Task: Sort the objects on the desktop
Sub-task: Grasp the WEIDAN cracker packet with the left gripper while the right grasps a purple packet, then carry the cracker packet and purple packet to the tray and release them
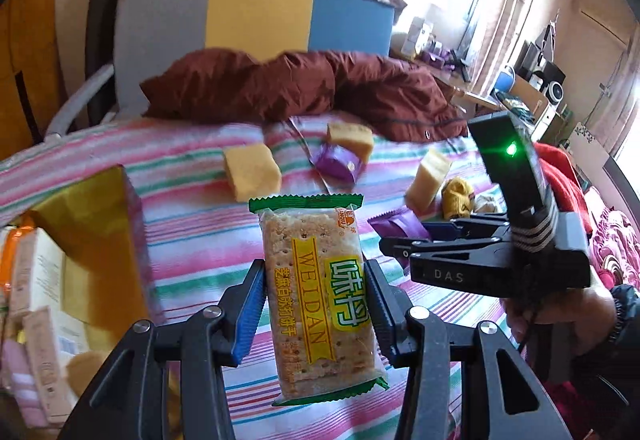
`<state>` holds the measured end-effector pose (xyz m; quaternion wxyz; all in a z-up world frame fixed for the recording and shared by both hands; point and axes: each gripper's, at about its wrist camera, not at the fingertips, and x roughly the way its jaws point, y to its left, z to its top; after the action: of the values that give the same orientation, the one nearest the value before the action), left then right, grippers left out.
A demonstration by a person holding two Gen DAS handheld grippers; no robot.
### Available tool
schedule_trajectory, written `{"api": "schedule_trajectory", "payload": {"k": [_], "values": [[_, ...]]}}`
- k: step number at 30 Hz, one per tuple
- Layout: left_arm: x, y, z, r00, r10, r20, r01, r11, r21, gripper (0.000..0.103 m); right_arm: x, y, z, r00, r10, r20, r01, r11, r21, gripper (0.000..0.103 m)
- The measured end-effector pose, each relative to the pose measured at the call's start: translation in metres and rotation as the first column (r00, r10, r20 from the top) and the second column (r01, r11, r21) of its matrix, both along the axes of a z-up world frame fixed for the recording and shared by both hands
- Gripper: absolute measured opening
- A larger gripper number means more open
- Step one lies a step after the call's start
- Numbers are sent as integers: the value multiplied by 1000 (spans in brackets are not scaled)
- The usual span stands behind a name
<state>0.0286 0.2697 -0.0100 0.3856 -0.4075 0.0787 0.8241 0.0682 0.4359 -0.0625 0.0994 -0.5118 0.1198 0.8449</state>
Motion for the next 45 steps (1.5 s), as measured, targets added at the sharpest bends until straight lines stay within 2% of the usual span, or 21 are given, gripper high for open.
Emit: {"api": "schedule_trajectory", "payload": {"k": [7, 14, 18, 28, 34, 39, 45], "values": [[3, -36, 24, 996, 64, -65, -63, 998, 18, 48, -3, -10, 5, 999, 34, -32, -33, 999, 16, 43], [-7, -75, 34, 987, 140, -78, -137, 990, 40, 48, -3, -16, 6, 998, 50, -48, -49, 998, 28, 43], [-13, -101, 36, 980, 183, -73, -179, 982, 55, 48, 0, -26, 18, 995, 60, -81, -59, 998, 15, 43], [-33, -174, 26, 942, 333, -30, -330, 941, 74, 48, -10, -104, 52, 968, 185, -170, -191, 981, -16, 43], [-38, -208, 18, 905, 421, -57, -419, 907, 49, 48, -25, -158, 67, 937, 278, -210, -289, 957, -23, 43], [-40, -221, 16, 885, 458, -83, -456, 889, 36, 48, -39, -193, 66, 919, 334, -210, -347, 937, -31, 43], [-44, -230, 9, 877, 474, -81, -474, 880, 24, 48, -53, -217, 65, 909, 361, -209, -376, 926, -37, 43]]}}
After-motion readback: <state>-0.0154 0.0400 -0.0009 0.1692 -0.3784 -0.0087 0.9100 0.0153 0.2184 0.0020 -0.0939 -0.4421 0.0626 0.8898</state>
